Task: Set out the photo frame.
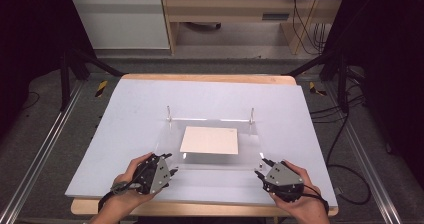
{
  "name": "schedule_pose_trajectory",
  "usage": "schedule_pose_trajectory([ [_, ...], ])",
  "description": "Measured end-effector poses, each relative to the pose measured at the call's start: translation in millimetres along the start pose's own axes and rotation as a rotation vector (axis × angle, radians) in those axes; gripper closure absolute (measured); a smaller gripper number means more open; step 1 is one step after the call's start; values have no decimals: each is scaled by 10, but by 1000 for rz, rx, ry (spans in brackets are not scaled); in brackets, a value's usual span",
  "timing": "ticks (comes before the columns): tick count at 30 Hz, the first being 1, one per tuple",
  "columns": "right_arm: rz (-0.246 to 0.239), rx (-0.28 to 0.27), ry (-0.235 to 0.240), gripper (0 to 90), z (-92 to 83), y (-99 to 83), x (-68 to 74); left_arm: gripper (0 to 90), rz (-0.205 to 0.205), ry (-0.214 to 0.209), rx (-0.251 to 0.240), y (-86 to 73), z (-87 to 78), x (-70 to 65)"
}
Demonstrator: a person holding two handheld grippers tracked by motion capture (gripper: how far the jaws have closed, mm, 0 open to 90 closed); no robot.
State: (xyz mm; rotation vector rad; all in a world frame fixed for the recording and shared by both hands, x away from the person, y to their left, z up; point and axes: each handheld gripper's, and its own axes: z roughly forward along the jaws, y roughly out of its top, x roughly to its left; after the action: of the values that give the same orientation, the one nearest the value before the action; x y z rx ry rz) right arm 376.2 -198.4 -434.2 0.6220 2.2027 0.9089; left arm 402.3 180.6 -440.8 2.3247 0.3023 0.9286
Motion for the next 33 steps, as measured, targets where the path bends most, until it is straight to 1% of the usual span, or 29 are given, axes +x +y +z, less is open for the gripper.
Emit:
schedule_pose_trajectory([
  [3, -1, 2, 2, 575, 0, 0, -1, 535, -3, 12, 9, -3, 9, 15],
  [4, -1, 1, 2, 575, 0, -1, -2, 536, -11, 14, 3, -8, 16, 17],
  [6, -1, 0, 2, 575, -1, 1, -7, 540, -9, 19, 1, -12, 12, 23],
  [8, 3, -4, 3, 577, -4, 4, -12, 551, -14, 32, -2, 1, 5, 20],
  [10, 8, -10, 2, 580, -11, 8, -20, 570, -8, 46, 0, 22, -10, 18],
  [12, 11, -19, 1, 580, -13, 9, -31, 575, -15, 46, -1, 35, -15, 32],
  [16, 20, -25, 11, 569, -7, -5, -42, 576, -15, 45, 6, 48, -19, 37],
  [19, 4, -36, 3, 520, 8, -20, -45, 576, -20, 43, 11, 63, -25, 39],
  [22, -15, -47, -6, 500, 23, -22, -51, 575, -28, 39, 6, 74, -30, 50],
  [25, -34, -57, -10, 501, 37, -7, -57, 575, -48, 32, -5, 92, -39, 69],
  [28, -59, -57, -2, 521, 78, 19, -53, 579, -62, 30, -13, 106, -49, 96],
  [30, -61, -70, 0, 567, 96, 49, -59, 581, -63, 32, -14, 112, -53, 101],
  [31, -61, -74, 3, 574, 98, 69, -63, 586, -66, 33, -20, 115, -60, 109],
  [33, -63, -76, 2, 587, 92, 105, -77, 590, -90, 24, -34, 128, -80, 151],
])
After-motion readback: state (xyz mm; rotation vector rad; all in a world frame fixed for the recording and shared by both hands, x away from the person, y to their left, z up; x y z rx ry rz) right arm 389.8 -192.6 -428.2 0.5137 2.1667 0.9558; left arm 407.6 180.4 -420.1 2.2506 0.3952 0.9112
